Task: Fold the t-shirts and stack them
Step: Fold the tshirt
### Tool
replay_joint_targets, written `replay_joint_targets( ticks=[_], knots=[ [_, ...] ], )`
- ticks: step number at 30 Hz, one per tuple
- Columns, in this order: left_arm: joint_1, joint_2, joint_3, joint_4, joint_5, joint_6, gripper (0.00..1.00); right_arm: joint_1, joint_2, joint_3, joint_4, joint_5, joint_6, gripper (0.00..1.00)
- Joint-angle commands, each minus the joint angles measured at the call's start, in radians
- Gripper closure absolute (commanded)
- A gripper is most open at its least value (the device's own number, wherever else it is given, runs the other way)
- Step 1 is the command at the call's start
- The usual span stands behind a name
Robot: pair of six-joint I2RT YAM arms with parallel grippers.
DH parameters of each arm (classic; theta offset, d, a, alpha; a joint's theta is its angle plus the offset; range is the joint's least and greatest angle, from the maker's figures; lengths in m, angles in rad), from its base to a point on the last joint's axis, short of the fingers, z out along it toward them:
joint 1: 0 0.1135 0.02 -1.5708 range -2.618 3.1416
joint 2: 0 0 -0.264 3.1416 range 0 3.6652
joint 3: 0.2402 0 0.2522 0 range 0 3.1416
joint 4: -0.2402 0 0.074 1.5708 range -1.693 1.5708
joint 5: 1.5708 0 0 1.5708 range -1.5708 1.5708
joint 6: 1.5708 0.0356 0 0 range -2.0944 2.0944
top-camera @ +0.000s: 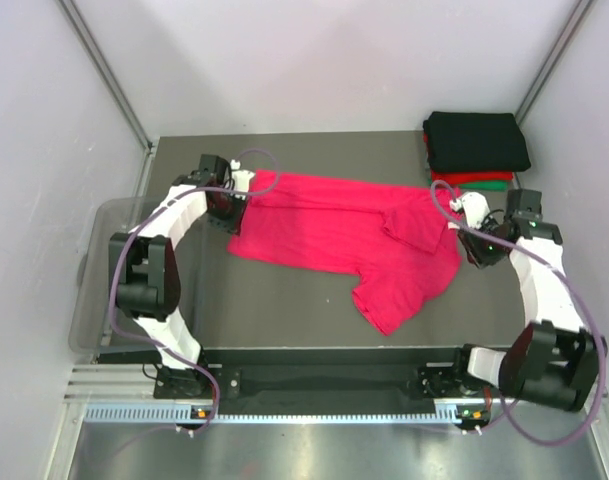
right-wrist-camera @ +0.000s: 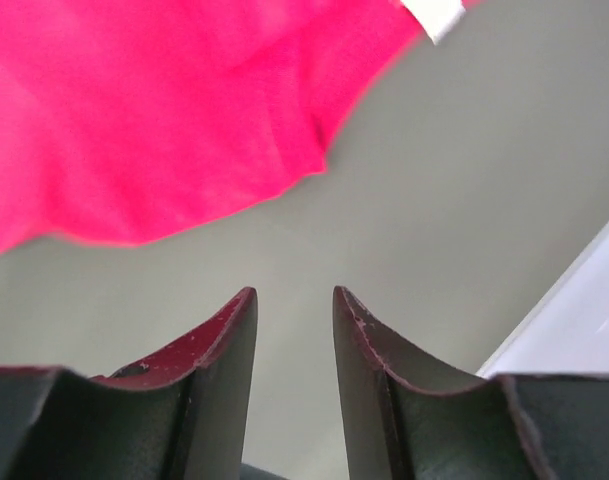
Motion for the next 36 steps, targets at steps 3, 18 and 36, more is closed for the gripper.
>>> replay_joint_targets(
  ticks=[3, 18, 36],
  knots=[
    [-0.010, -0.081, 0.074, 0.012, 0.041, -0.014, 0.73, 0.012, -0.171, -0.052, -0.187, -0.340, -0.351, 0.62],
    [-0.016, -0.064, 0.037, 0.039, -0.019, -0.039, 0.67, 0.576, -0.285, -0.313, -0.054, -0.354, -0.320, 0.62],
    [-0.016, -0.019, 0.056, 0.035, -0.054, -0.034, 0.67, 0.944, -0.150, -0.381, 0.161, -0.183, -0.192, 0.60]
  ],
)
